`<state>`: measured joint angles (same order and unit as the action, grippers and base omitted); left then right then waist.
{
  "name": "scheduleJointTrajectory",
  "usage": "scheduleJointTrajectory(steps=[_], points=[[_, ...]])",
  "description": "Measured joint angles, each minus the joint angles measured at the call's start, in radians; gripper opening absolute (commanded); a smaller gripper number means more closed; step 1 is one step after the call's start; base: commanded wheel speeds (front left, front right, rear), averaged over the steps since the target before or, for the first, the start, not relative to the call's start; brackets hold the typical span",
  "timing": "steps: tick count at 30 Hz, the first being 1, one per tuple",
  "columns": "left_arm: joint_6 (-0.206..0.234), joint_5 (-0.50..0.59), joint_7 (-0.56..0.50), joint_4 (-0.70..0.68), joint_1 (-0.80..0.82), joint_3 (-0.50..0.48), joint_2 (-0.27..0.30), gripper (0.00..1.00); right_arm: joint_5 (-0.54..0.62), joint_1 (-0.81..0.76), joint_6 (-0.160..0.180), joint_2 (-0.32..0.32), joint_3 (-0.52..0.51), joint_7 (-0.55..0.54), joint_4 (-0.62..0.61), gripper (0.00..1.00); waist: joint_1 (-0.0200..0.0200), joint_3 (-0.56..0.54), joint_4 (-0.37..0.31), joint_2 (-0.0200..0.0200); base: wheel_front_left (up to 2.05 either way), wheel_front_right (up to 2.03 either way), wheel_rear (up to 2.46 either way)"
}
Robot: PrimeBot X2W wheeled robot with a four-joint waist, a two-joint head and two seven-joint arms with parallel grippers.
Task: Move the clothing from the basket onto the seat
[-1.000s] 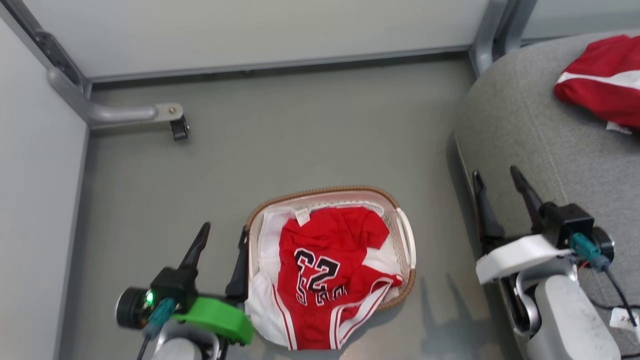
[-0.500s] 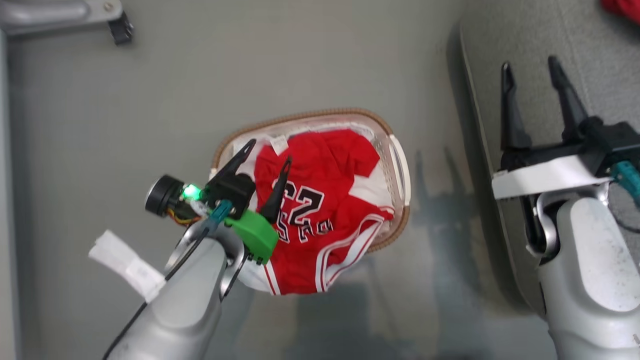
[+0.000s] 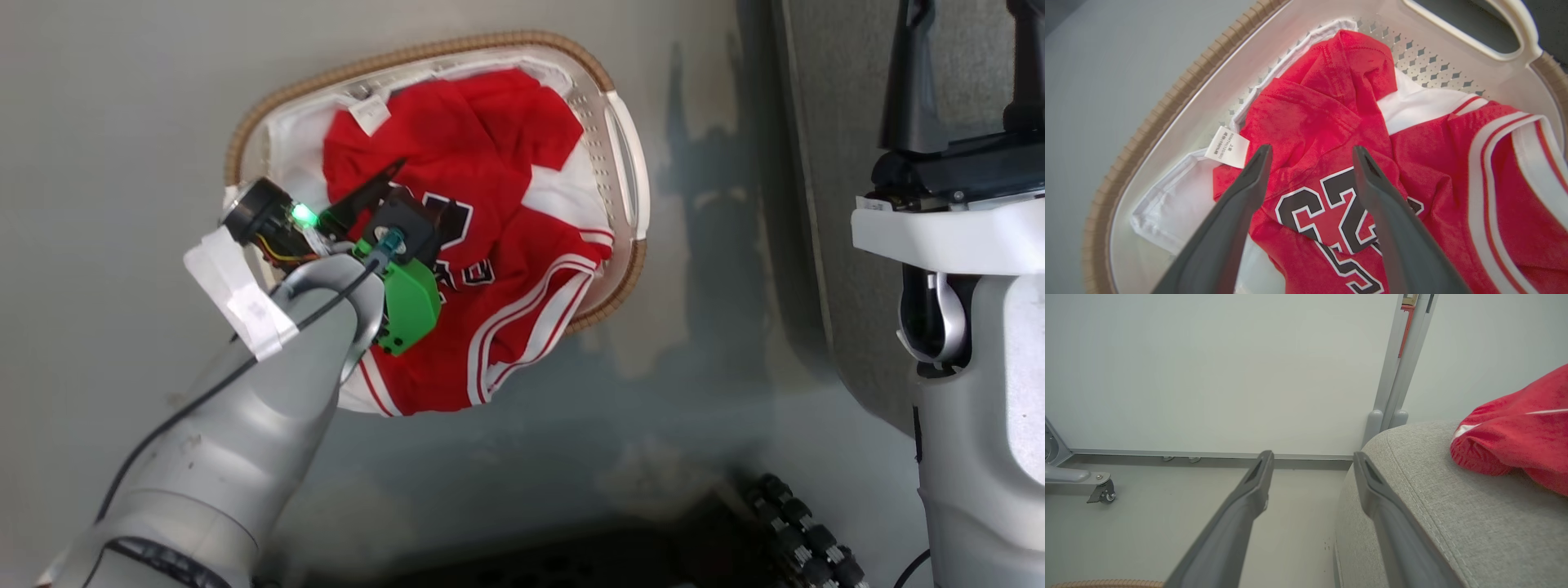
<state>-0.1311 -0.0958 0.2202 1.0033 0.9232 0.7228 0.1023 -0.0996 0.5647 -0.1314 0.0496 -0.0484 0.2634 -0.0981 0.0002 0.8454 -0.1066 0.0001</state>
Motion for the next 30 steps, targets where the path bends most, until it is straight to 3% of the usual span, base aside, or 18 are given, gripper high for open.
scheduleJointTrajectory(steps=[6, 15, 21, 22, 23, 24, 25, 30], points=[[0.001, 0.010, -0.026, 0.102, 0.090, 0.018, 0.017, 1.00, -0.027, 0.014, 0.000, 0.000, 0.023, 0.000, -0.056, 1.00, 0.0000, 0.093, -0.043, 0.0000, 0.00, 0.00, 0.00], [0.061, 0.005, -0.050, 0.202, 0.174, 0.004, 0.050, 1.00, -0.067, 0.027, 0.000, 0.000, 0.031, 0.000, -0.114, 1.00, 0.0000, 0.172, -0.122, 0.0000, 0.00, 0.00, 0.00], [0.071, -0.003, -0.054, 0.233, 0.191, 0.006, 0.059, 0.98, -0.078, 0.023, 0.000, 0.000, 0.038, 0.000, -0.122, 1.00, 0.0000, 0.197, -0.152, 0.0000, 0.00, 0.00, 0.00], [0.071, -0.008, -0.058, 0.237, 0.194, 0.005, 0.059, 0.75, -0.079, 0.023, 0.000, 0.000, 0.038, 0.000, -0.122, 1.00, 0.0000, 0.199, -0.156, 0.0000, 0.00, 0.00, 0.00], [0.071, -0.009, -0.059, 0.240, 0.195, 0.005, 0.058, 0.37, -0.081, 0.023, 0.000, 0.000, 0.039, 0.000, -0.122, 1.00, -0.0001, 0.200, -0.158, 0.0000, 0.00, 0.00, 0.00], [0.076, -0.012, -0.058, 0.242, 0.196, 0.003, 0.058, 0.24, -0.084, 0.022, 0.000, 0.000, 0.039, 0.000, -0.122, 1.00, 0.0000, 0.201, -0.160, 0.0000, 0.00, 0.00, 0.00], [0.083, -0.018, -0.054, 0.244, 0.196, 0.001, 0.057, 0.00, -0.085, 0.022, 0.000, 0.000, 0.040, 0.000, -0.121, 1.00, 0.0000, 0.201, -0.161, 0.0000, 0.00, 0.00, 0.00], [0.089, -0.033, -0.030, 0.252, 0.197, -0.004, 0.051, 0.00, -0.084, 0.025, 0.000, 0.000, 0.051, 0.000, -0.117, 1.00, -0.0001, 0.191, -0.165, 0.0000, 0.00, 0.00, 0.00]])
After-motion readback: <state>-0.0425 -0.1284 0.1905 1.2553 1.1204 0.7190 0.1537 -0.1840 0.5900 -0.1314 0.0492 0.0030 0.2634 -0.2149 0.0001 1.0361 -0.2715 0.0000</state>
